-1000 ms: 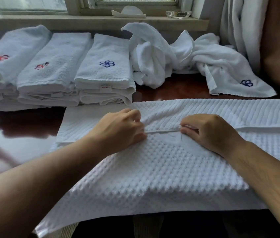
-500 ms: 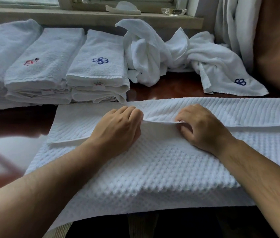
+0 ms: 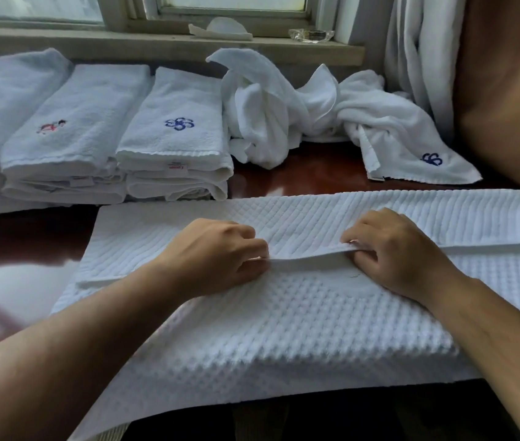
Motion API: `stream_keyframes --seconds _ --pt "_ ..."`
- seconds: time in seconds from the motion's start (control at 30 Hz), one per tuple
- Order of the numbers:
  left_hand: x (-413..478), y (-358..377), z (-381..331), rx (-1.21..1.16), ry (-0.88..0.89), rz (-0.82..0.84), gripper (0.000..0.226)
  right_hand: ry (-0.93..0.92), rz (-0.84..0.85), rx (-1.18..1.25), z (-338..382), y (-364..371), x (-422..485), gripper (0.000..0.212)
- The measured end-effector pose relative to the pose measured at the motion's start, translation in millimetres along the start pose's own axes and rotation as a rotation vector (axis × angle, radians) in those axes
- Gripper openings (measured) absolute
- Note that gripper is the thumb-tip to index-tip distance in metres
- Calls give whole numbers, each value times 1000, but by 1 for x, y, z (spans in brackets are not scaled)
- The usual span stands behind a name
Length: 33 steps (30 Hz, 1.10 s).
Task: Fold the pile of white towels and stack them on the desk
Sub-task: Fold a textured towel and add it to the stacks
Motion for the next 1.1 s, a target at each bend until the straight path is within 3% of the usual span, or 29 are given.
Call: stream_keyframes --seconds 0.23,0.37,0.43,0.6,0.7,0.8,0.97,1.1 --pt "89 36 -53 -11 -100 100 37 601 -139 -97 -75 -34 -64 44" --pt "134 51 -90 -15 -87 80 30 1045 -147 -157 -120 -54 -110 54" --pt "148 56 -101 -4 -95 49 25 1215 -151 -42 -140 -54 -130 60" --pt "155 65 -105 24 -165 49 13 1263 -390 378 -179 -55 -137 58" --pt "149 66 -106 2 -137 33 5 1381 -500 536 -195 -56 -136 52" --pt "145 63 -112 -27 -69 29 10 1443 -656 474 -203 -61 -142 25" --pt "142 59 -120 -71 50 -34 13 1416 -924 400 -205 -63 -161 41" --pt "139 63 -123 -79 82 -22 32 1471 -907 313 -203 -66 -164 46"
Point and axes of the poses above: each hand's wrist, its own x-axis towards the middle knuckle, its own y-axis out of the palm, z = x × y, the point moved 7 cm from there along x, towards the middle knuckle, and after that the axes turned 3 degrees about -y, right-handed, at the moved point
